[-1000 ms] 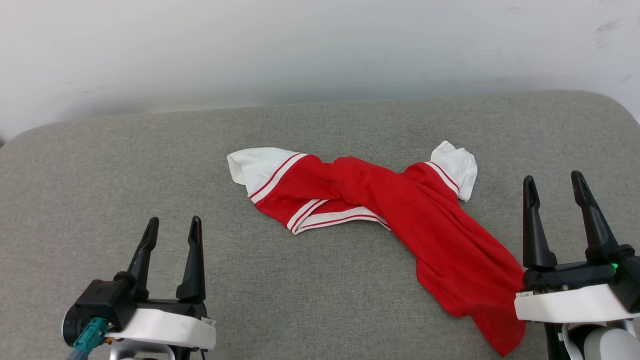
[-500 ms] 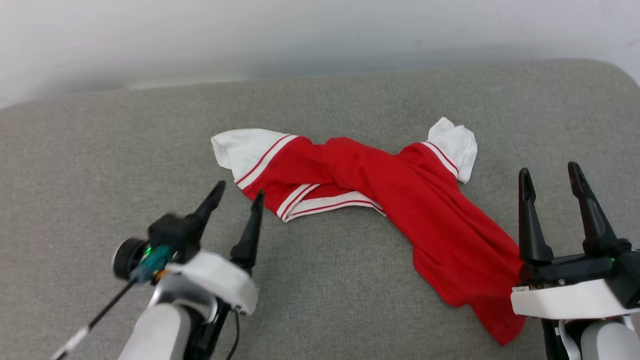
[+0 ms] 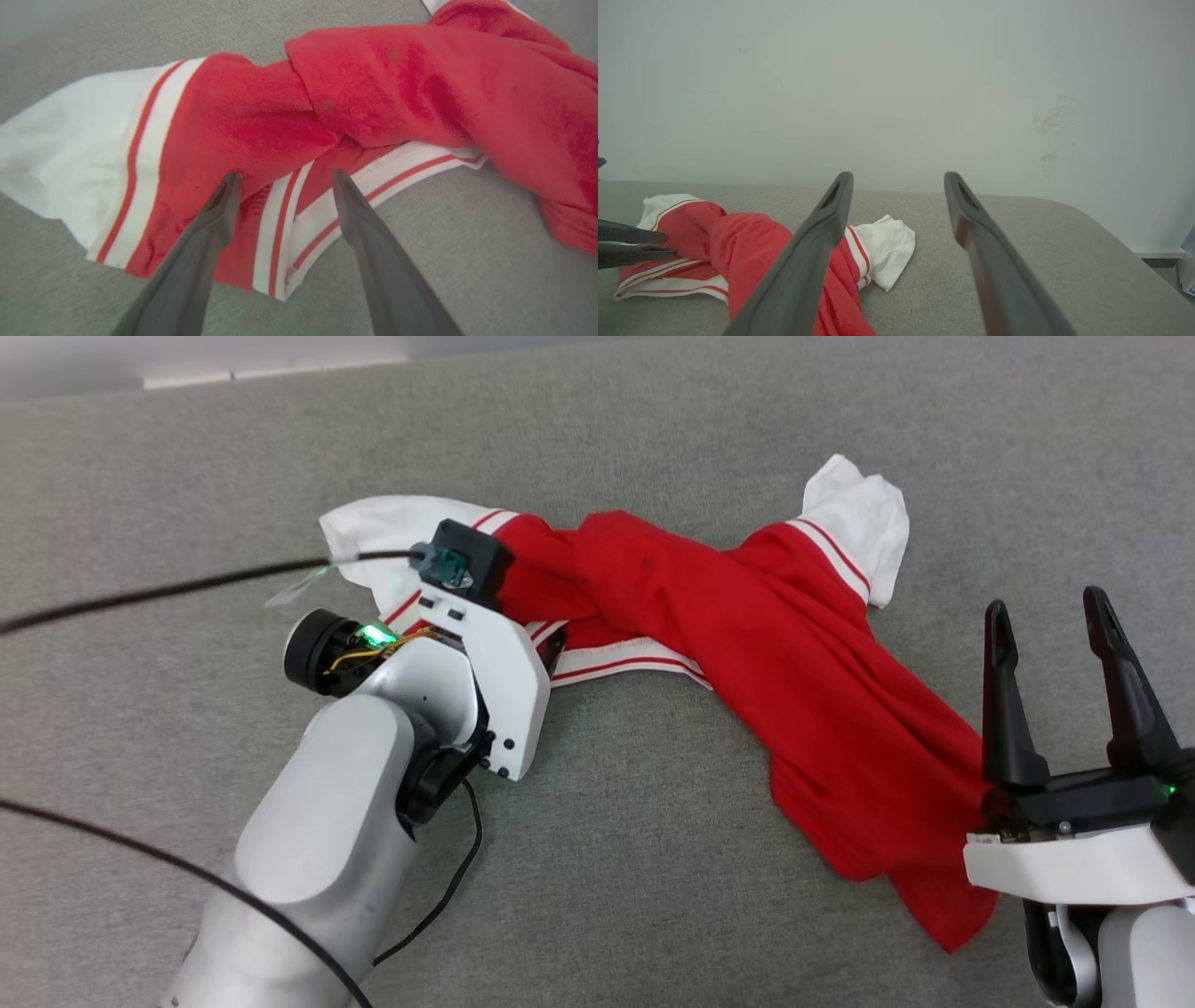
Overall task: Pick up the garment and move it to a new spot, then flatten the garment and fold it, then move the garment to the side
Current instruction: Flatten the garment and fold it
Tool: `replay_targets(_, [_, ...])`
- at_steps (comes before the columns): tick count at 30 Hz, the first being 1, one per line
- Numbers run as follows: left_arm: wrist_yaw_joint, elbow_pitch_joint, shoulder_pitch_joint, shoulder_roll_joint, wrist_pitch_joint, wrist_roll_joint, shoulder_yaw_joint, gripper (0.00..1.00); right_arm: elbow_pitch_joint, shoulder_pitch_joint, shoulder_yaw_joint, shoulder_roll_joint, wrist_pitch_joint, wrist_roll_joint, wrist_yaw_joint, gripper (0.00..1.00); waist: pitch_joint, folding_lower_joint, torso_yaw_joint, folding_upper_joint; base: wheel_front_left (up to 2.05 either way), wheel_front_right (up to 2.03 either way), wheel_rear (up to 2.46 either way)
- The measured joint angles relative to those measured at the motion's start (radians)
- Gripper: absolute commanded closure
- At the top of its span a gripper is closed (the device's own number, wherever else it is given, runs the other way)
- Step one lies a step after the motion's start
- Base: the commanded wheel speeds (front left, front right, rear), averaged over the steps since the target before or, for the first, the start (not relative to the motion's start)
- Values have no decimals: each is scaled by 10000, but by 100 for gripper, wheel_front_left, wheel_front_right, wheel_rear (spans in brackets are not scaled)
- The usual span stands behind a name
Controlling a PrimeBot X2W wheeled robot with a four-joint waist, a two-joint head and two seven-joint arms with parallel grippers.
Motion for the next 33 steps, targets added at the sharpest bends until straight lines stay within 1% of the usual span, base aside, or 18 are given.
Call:
replay_targets(3, [-27,571,-295,-10,345,48,-226,0,-36,-85,-21,0,0,-2,0,0,279,0,-49,0,0,0,0])
replay_targets(10, [-136,1273,-701,-167,462,-100,-796,0,-61,-94,-94,0,0,-33,0,0,535,-1,52,0,0,0,0])
replay_targets(11, [-146,1373,-753,-171,481,-104,-907,22,-50,-103,-65,0,0,-42,0,0,548,-1,81,0,0,0,0])
replay_targets(12, [-148,1452,-799,-184,504,-121,-997,100,-38,-127,-42,0,0,-44,0,0,556,-1,109,0,0,0,0])
replay_targets(14, [-167,1549,-873,-182,506,-259,-1177,100,-15,-209,-6,0,0,-44,0,0,553,-1,155,0,0,0,0])
replay_targets(17, [-178,1622,-832,-184,174,-382,-1384,100,40,-236,-8,0,0,-42,0,0,465,-1,229,0,0,0,0])
replay_targets(23, [-222,1415,-450,38,-209,-383,-1818,100,232,-166,-2,0,0,-25,0,0,-20,-2,374,0,0,0,0])
replay_targets(27, [-222,869,242,222,-173,-460,-2380,100,397,-12,-33,0,0,12,0,0,-538,-2,474,0,0,0,0])
replay_targets(33, [-232,-199,1848,593,-86,-579,-3315,100,537,174,-44,2,0,69,0,0,-1365,-3,609,0,0,0,0])
